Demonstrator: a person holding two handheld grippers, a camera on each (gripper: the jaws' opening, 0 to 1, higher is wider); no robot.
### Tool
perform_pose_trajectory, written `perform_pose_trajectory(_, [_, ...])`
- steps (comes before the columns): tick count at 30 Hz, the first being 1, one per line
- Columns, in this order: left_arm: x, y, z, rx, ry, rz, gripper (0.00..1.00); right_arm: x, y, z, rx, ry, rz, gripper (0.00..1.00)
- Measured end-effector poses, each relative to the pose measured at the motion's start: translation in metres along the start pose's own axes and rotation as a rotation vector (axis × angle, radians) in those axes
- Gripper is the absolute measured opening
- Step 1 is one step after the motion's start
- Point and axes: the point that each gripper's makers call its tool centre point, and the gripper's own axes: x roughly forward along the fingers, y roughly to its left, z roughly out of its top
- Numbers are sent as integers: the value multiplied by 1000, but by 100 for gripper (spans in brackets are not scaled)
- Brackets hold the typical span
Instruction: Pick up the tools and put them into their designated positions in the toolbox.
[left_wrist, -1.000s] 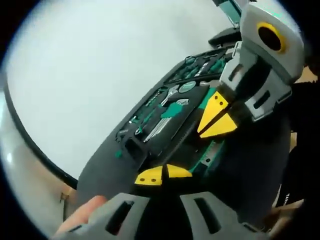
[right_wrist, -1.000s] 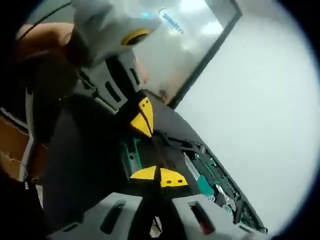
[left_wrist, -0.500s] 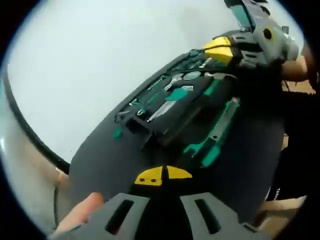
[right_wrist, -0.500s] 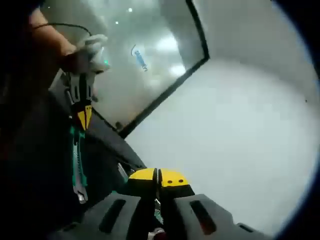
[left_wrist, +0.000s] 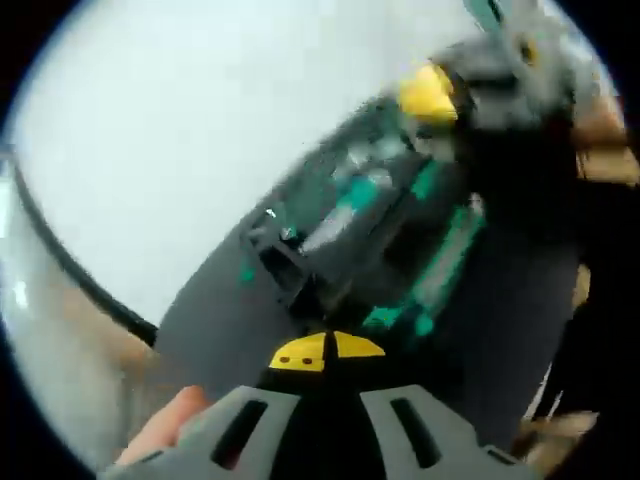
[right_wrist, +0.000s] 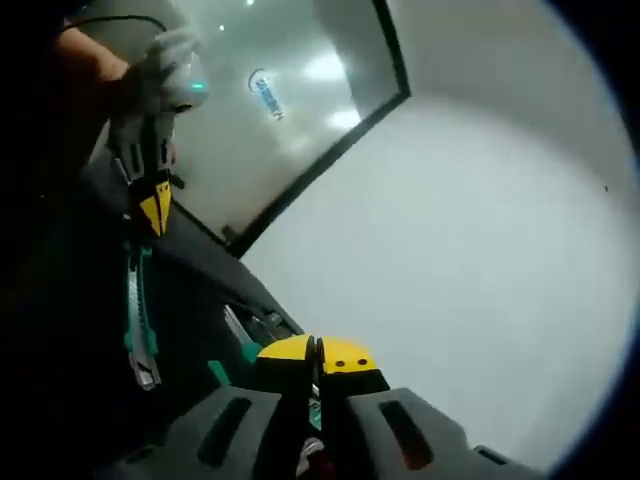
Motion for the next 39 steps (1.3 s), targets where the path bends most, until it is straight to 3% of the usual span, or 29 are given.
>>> perform_pose_trajectory(1, [2,-2,-4,-31,0,-8,0,1,2,1,0,1,1,0])
perform_pose_trajectory(2, [5,-3,-15,41,67,1,0,6,6,-2,-2,16,12,0])
perform_pose_trajectory(3, [9,-5,-21,90,94,0,0,8,16,-5,0,52,50,0])
perform_pose_trajectory(4, [13,-5,-9,72,3,16,0,5,20,-4,25,72,69,0])
perform_pose_trajectory(5, [11,-16,-11,37,27,-23,0,5,26,1,105,83,77,0])
perform_pose_trajectory(6, [10,-13,-13,17,46,-2,0,7,37,12,214,82,112,0])
perform_pose_trajectory(8, [11,-10,-12,103,22,24,0,20,64,18,336,127,178,0])
perform_pose_trajectory(11, [14,-13,-12,169,16,30,0,35,97,33,201,127,249,0])
perform_pose_trajectory(13, [16,-11,-13,159,26,28,0,39,121,30,215,177,308,0])
perform_pose_trajectory(15, [16,-10,-14,158,30,25,0,39,132,20,149,216,320,0])
perform_pose_trajectory(16, [18,-9,-16,146,37,19,0,39,130,26,121,184,318,0])
perform_pose_trajectory(17, [19,-11,-19,135,50,12,0,39,130,25,157,192,315,0])
perform_pose_trajectory(18, [23,-16,-31,135,105,-14,0,38,136,23,207,215,358,0])
perform_pose_trajectory(19, [26,-11,-26,186,45,39,0,34,134,19,237,255,367,0])
perform_pose_trajectory(20, [23,-13,-32,174,70,20,0,37,131,24,204,228,358,0])
perform_pose_trajectory(23, [26,-13,-23,180,42,50,0,35,131,25,179,230,349,0])
perform_pose_trajectory(24, [27,-12,-20,141,27,64,0,34,130,24,195,231,350,0])
perform_pose_trajectory(25, [27,-10,-22,85,23,71,0,32,130,25,267,208,386,0])
perform_pose_trajectory(26, [26,-6,-23,85,36,72,0,26,123,21,270,218,417,0])
perform_pose_trajectory(27, [21,-5,-25,67,66,77,0,25,93,14,296,228,302,0])
perform_pose_trajectory(28, [15,1,-24,30,74,115,0,22,56,29,296,74,211,0])
perform_pose_trajectory(29, [10,11,-13,-9,9,167,0,10,28,35,315,-6,160,0])
perform_pose_trajectory(30, [3,22,-3,-88,-83,219,0,-1,3,28,334,-12,105,0])
perform_pose_trajectory(31, [1,27,8,-163,-189,212,0,-8,-12,21,314,-5,77,0])
perform_pose_trajectory(32, [-3,40,9,-217,-252,251,5,-17,-31,11,265,1,49,0])
perform_pose_trajectory(33, [-14,59,7,-254,-320,334,10,-24,-48,2,208,-19,19,1])
perform_pose_trajectory(35, [-14,84,-18,-421,-371,398,13,-36,-76,-20,89,-20,-30,7])
perform_pose_trajectory(37, [-13,106,-45,-526,-365,459,15,-50,-88,-43,-27,17,-42,7])
perform_pose_trajectory(39, [-16,123,-68,-639,-359,503,16,-65,-95,-48,-119,16,-102,7])
